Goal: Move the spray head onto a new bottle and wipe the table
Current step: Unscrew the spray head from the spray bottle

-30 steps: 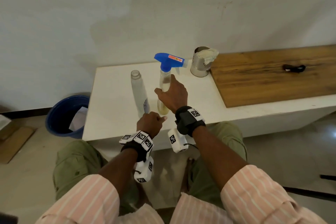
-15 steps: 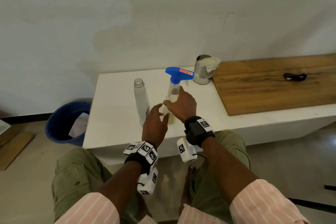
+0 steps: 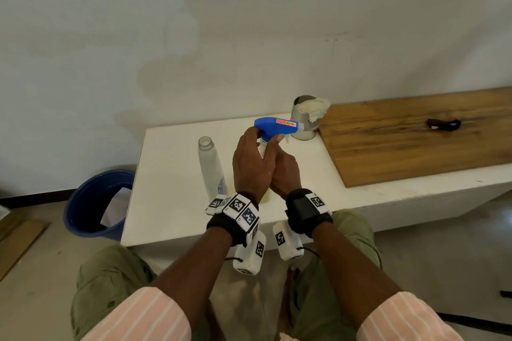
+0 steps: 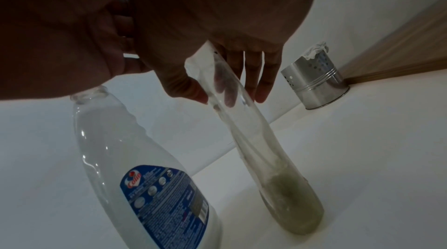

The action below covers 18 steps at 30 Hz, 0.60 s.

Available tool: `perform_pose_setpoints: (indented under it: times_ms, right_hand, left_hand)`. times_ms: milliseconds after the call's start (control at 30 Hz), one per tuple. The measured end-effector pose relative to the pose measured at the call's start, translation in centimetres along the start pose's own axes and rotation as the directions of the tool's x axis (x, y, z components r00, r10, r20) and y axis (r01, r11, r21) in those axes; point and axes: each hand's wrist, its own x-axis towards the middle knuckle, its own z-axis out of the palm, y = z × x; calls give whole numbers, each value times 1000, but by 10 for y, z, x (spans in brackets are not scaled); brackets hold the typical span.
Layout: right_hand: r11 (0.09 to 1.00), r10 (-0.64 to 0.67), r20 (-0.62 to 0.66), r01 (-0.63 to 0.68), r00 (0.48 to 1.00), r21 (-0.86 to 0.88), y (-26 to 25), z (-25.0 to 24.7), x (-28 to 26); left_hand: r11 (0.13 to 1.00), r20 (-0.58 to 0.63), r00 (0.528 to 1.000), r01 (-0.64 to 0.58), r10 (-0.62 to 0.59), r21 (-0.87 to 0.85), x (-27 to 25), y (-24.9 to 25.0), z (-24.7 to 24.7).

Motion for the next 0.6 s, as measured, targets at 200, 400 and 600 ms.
perform_pose_setpoints:
  times_ms: [200, 400, 600]
  right_hand:
    - [999, 35, -8, -35, 999, 24, -1, -9, 0]
    - [994, 36, -53, -41, 998, -96, -6, -18, 1]
    - [991, 54, -8, -55, 998, -119, -7, -23, 1]
  left_hand:
    - [999, 14, 1000, -7, 7, -38, 1, -1, 0]
    - [999, 22, 1000, 10, -9, -51, 2, -3, 5]
    - [999, 25, 999, -42, 42, 28, 3, -6, 6]
